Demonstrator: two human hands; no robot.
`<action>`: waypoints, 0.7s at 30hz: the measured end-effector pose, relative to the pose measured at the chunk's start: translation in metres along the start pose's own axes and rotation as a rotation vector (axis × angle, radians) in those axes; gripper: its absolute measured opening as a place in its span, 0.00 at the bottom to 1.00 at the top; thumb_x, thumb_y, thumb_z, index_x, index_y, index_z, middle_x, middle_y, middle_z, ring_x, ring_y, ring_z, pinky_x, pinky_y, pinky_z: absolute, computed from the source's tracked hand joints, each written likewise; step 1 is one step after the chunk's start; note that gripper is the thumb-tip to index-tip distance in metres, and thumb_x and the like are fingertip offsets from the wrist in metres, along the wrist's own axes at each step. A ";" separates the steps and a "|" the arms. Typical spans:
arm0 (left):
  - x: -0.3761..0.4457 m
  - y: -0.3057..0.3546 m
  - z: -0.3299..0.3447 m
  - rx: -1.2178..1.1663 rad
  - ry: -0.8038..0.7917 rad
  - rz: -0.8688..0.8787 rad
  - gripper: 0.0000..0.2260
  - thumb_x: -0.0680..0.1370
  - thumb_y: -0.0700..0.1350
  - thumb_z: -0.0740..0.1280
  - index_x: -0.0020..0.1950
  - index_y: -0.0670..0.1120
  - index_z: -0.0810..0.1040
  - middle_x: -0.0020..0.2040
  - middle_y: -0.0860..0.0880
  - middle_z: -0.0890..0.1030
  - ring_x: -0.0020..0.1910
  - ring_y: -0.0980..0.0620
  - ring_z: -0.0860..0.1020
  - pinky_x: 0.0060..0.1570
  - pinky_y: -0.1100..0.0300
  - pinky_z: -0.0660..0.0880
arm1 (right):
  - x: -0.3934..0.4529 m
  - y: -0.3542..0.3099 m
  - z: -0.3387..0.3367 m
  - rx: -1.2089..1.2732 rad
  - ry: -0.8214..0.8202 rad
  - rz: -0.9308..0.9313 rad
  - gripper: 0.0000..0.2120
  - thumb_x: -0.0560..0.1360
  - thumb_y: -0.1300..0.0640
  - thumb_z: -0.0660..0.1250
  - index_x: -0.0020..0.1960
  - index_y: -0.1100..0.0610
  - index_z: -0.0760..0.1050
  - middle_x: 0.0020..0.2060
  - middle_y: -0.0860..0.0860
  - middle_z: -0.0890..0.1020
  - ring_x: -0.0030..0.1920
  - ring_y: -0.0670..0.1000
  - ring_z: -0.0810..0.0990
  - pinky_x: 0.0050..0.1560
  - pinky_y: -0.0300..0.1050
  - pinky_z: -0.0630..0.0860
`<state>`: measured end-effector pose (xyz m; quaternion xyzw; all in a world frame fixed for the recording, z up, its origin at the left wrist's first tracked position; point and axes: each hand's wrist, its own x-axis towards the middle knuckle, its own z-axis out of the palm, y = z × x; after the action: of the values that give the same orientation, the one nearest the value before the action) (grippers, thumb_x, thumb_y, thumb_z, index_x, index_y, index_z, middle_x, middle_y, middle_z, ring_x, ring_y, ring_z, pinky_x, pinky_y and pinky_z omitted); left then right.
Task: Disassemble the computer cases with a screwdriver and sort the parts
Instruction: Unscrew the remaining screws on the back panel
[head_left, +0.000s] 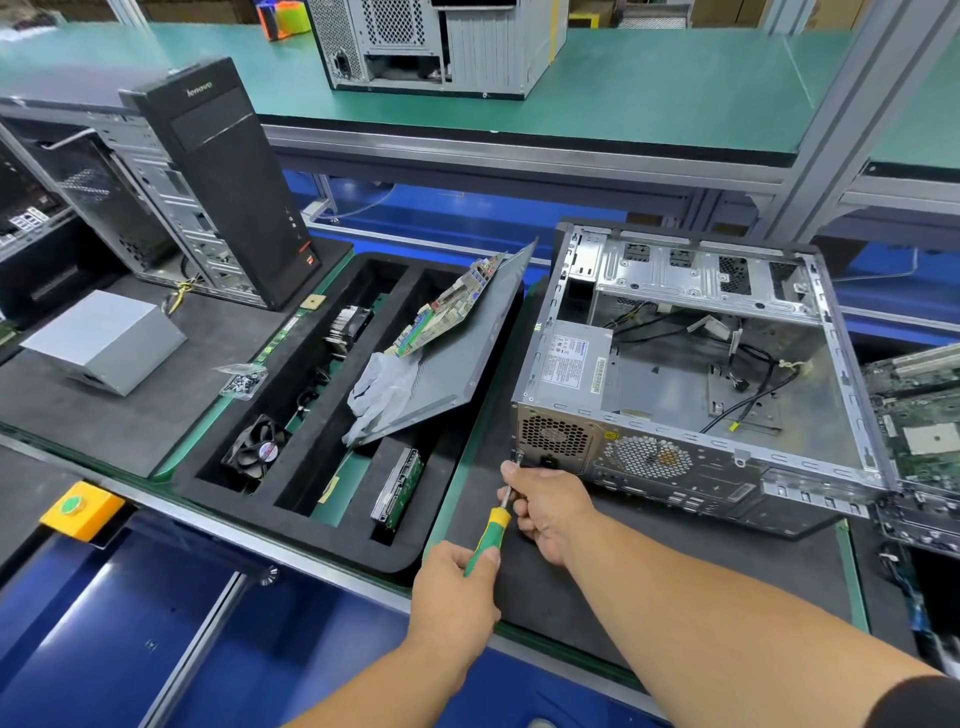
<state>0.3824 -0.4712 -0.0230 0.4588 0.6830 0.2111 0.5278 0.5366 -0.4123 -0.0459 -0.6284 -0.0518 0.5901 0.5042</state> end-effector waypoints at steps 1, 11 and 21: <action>-0.001 0.002 0.000 -0.026 -0.029 -0.038 0.11 0.83 0.52 0.67 0.50 0.44 0.76 0.40 0.45 0.83 0.27 0.51 0.79 0.25 0.61 0.70 | 0.000 0.000 0.000 0.001 0.001 0.000 0.10 0.77 0.56 0.75 0.50 0.63 0.79 0.32 0.57 0.84 0.23 0.44 0.68 0.21 0.35 0.60; -0.010 0.015 -0.001 -0.193 -0.219 -0.137 0.15 0.80 0.54 0.71 0.59 0.47 0.72 0.44 0.43 0.81 0.28 0.50 0.76 0.25 0.59 0.71 | -0.001 -0.002 0.001 0.011 -0.002 -0.007 0.10 0.77 0.57 0.75 0.51 0.63 0.79 0.33 0.57 0.83 0.22 0.44 0.68 0.21 0.36 0.61; -0.004 0.008 0.002 -0.197 -0.094 -0.138 0.12 0.85 0.50 0.64 0.54 0.41 0.77 0.41 0.42 0.83 0.28 0.50 0.77 0.28 0.58 0.74 | -0.002 -0.004 0.000 -0.003 -0.026 0.005 0.09 0.78 0.56 0.74 0.47 0.62 0.79 0.33 0.56 0.84 0.23 0.44 0.67 0.22 0.35 0.60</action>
<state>0.3873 -0.4710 -0.0148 0.3659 0.6635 0.2186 0.6149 0.5382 -0.4119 -0.0418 -0.6215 -0.0575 0.5994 0.5011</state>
